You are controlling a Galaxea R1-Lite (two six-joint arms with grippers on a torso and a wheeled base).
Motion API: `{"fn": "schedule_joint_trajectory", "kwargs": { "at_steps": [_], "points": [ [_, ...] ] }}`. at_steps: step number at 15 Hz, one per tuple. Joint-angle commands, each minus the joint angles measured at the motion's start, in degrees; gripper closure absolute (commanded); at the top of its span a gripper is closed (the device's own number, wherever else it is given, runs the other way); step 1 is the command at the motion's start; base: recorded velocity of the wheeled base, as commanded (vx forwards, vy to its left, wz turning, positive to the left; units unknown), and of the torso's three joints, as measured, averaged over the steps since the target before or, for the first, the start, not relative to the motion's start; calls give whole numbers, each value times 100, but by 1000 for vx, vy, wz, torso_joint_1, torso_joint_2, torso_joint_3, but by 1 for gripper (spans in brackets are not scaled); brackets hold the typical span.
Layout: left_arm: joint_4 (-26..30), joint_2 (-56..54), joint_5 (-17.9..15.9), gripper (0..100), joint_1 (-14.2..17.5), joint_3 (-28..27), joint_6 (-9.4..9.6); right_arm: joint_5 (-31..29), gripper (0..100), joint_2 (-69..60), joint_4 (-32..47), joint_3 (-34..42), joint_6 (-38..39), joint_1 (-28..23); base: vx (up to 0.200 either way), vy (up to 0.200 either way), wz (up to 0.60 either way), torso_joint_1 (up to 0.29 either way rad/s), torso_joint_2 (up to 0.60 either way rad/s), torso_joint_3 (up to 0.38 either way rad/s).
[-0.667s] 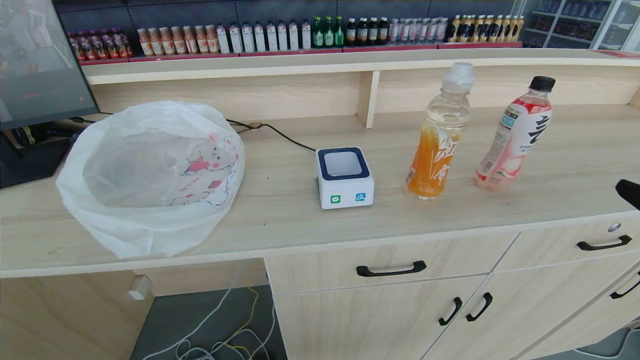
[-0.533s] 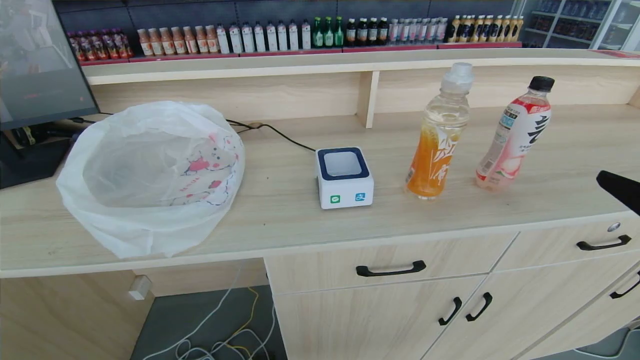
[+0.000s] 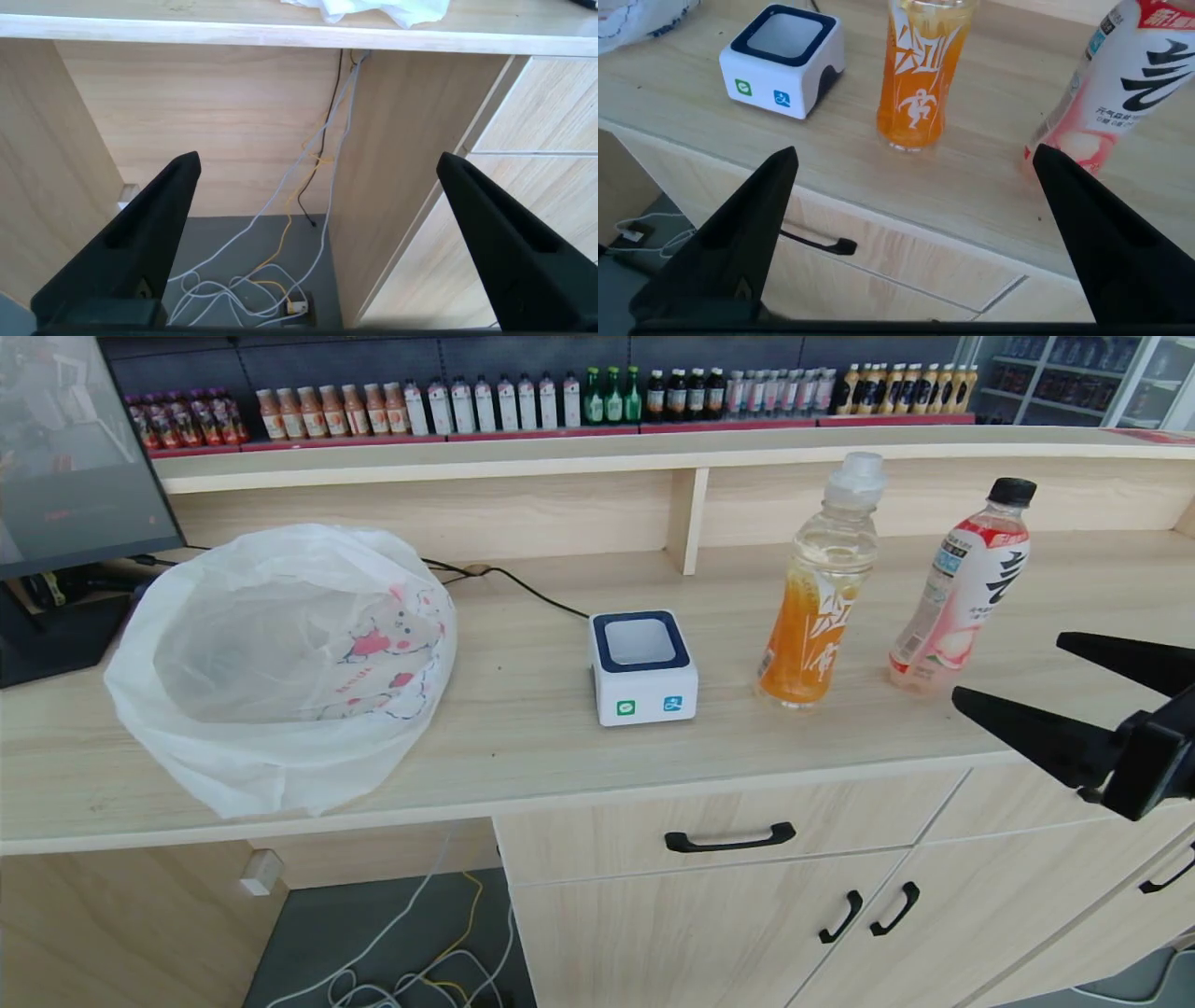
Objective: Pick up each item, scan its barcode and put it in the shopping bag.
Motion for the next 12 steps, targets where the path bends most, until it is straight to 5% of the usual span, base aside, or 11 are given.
{"fn": "schedule_joint_trajectory", "kwargs": {
  "at_steps": [1,12],
  "points": [
    [-1,-1,0,0,-2,0,-1,77,0,396,-100,-58,2,100,0,0,0,0,0,0],
    [-1,-1,0,0,6,0,-1,85,0,1679,-592,-611,301,161,0,0,0,0,0,0]
  ]
}}
